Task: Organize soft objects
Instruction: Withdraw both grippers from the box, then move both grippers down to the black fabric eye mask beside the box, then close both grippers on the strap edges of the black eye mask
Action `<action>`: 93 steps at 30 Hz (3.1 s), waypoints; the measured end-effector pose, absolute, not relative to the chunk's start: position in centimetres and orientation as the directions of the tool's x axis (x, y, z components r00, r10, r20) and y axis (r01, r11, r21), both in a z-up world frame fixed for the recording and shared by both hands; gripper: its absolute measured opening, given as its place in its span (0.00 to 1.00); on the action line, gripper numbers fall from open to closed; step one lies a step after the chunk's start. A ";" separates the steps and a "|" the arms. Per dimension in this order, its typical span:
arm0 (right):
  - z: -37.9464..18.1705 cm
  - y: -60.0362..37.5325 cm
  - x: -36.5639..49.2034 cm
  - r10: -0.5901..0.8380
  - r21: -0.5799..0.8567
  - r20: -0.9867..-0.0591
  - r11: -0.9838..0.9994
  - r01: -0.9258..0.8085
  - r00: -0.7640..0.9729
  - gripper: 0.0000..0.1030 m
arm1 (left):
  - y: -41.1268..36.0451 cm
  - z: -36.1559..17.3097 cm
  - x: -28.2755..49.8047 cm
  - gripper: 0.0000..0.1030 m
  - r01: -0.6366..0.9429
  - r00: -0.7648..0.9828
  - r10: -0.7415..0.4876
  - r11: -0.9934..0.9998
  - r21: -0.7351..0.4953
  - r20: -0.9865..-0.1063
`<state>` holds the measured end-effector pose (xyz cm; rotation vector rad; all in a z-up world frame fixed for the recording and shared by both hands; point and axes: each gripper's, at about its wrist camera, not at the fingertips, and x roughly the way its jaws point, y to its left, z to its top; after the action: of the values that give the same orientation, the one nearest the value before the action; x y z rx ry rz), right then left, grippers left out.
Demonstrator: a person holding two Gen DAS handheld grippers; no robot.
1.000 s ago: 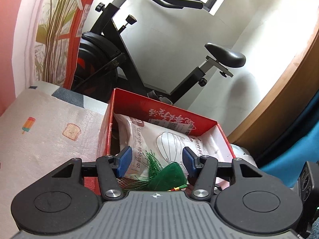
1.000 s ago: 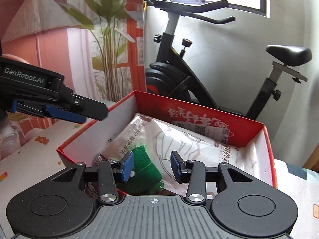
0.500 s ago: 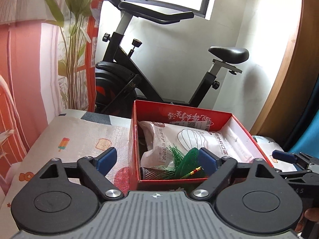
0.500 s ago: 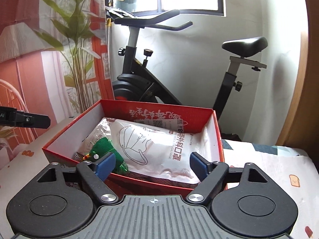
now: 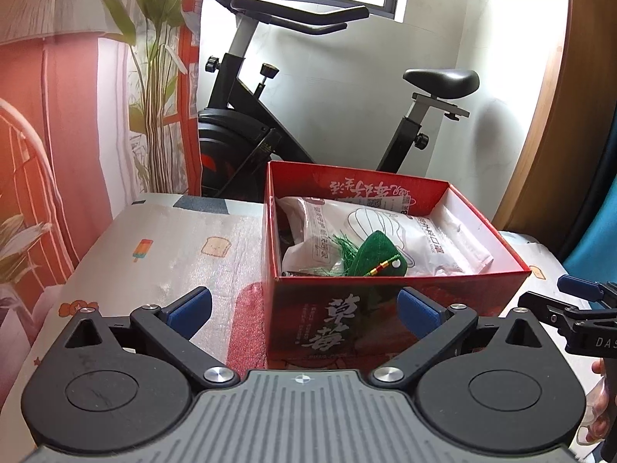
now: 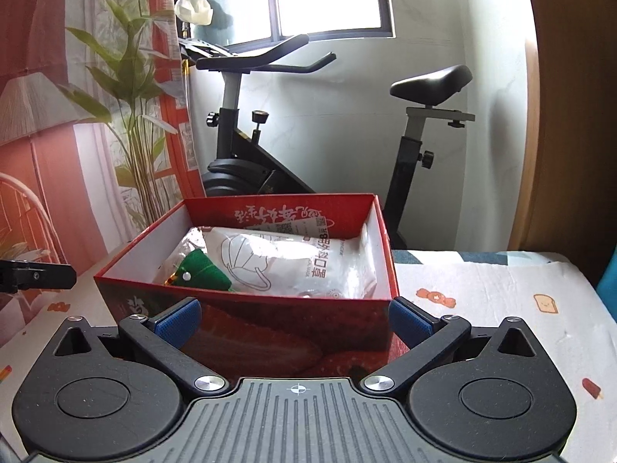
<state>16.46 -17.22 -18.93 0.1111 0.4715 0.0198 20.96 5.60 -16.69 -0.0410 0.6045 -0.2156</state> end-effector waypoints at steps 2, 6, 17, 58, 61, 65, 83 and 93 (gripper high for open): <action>-19.5 -17.0 15.8 0.046 0.108 -0.461 0.994 0.004 0.886 1.00 | 5.7 -17.2 20.6 1.00 0.184 0.795 -0.211 0.977 -0.104 -0.569; -20.9 -16.4 14.5 0.055 0.099 -0.486 0.995 -0.007 0.872 1.00 | 6.3 -18.4 19.8 1.00 0.164 0.780 -0.206 0.979 -0.125 -0.590; -25.0 -15.6 12.7 0.099 0.149 -0.572 0.989 -0.015 0.814 1.00 | 6.7 -22.5 18.5 1.00 0.138 0.720 -0.236 0.970 -0.199 -0.653; -29.8 -14.9 12.3 0.190 0.182 -0.600 0.978 -0.099 0.777 0.53 | 7.2 -27.3 21.3 0.80 0.085 0.606 -0.344 0.924 -0.372 -0.717; -29.8 -14.9 12.2 0.190 0.181 -0.601 0.978 -0.100 0.776 0.53 | 6.9 -27.8 22.6 0.80 0.083 0.589 -0.359 0.918 -0.388 -0.724; -29.9 -14.9 12.3 0.190 0.179 -0.603 0.979 -0.101 0.774 0.53 | 6.7 -28.5 23.6 0.79 0.073 0.580 -0.371 0.910 -0.407 -0.725; -29.9 -14.8 12.3 0.186 0.165 -0.607 0.981 -0.107 0.773 0.53 | 6.2 -27.1 22.3 0.28 0.133 0.644 -0.381 0.910 -0.393 -0.664; -28.7 -15.3 12.0 0.215 0.199 -0.587 0.973 -0.119 0.780 0.49 | 5.4 -25.9 19.7 0.23 0.182 0.693 -0.339 0.936 -0.301 -0.637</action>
<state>11.97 -15.29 -28.69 0.1543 0.6515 0.1810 19.71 5.41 -25.92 -0.2217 0.7521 -0.2933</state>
